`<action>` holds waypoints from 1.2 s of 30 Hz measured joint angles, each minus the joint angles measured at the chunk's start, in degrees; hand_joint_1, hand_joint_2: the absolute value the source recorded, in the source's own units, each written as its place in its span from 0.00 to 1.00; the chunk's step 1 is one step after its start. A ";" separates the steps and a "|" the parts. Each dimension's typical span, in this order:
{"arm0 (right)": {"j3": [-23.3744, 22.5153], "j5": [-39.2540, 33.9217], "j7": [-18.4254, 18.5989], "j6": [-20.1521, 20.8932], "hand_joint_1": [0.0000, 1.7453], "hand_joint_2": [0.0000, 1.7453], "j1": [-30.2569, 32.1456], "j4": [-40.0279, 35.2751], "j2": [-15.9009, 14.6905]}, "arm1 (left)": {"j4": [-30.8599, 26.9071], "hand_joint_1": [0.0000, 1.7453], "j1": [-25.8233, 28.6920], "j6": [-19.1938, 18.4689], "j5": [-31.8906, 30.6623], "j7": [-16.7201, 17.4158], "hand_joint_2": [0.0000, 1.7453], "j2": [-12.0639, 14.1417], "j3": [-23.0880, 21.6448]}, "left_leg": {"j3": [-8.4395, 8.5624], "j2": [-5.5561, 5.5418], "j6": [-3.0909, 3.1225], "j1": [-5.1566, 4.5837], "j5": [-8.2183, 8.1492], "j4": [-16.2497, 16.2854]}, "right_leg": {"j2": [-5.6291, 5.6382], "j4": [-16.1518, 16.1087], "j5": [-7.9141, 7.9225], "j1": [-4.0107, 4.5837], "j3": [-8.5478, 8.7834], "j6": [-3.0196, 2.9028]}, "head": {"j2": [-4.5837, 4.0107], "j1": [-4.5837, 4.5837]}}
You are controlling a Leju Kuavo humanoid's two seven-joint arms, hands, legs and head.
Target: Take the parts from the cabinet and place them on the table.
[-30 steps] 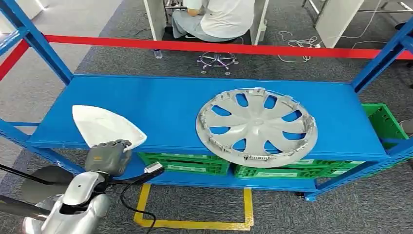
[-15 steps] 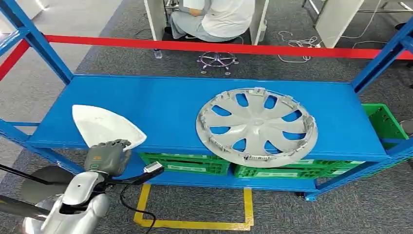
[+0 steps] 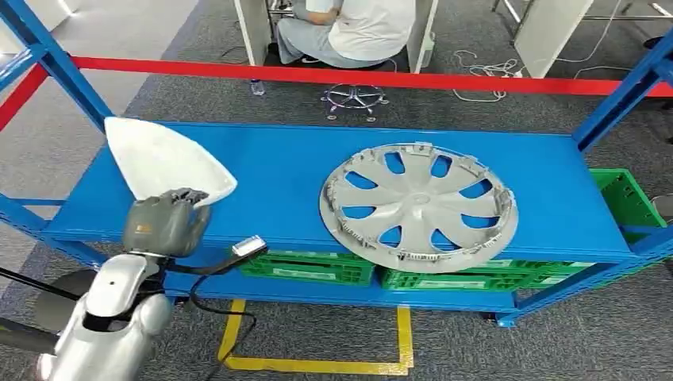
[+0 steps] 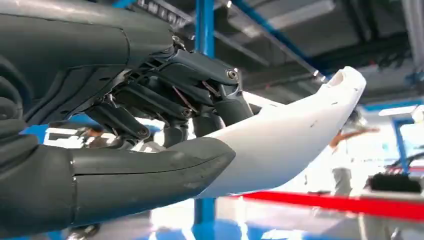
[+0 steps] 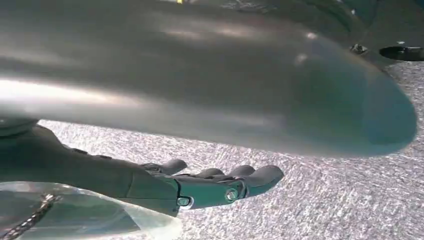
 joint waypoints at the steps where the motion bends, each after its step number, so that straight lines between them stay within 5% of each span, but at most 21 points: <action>1: -0.09 -0.13 0.00 -0.15 0.00 0.00 -0.05 0.18 0.00 | -0.55 1.00 -0.26 -0.02 0.00 0.48 1.00 0.48 -0.87 | 0.00 0.00 0.00 0.00 0.00 0.00 | 0.00 0.00 0.00 0.00 0.00 0.00 | 0.00 0.00; 10: -0.22 -2.10 0.52 -1.18 0.00 0.00 -0.24 1.62 -0.02 | -2.74 1.00 -1.30 -0.11 0.00 1.18 1.00 2.93 -5.14 | 0.00 0.00 0.00 0.00 0.00 0.00 | 0.01 0.00 0.00 0.00 0.00 0.00 | 0.00 0.00; 36: 1.90 -6.32 2.93 -1.62 0.00 0.00 -0.32 2.34 -0.02 | -3.85 1.00 -1.53 0.02 0.00 2.23 1.00 5.14 -6.54 | 0.00 0.00 0.00 0.00 0.00 0.00 | 0.02 0.00 0.00 0.00 0.00 0.00 | 0.00 0.00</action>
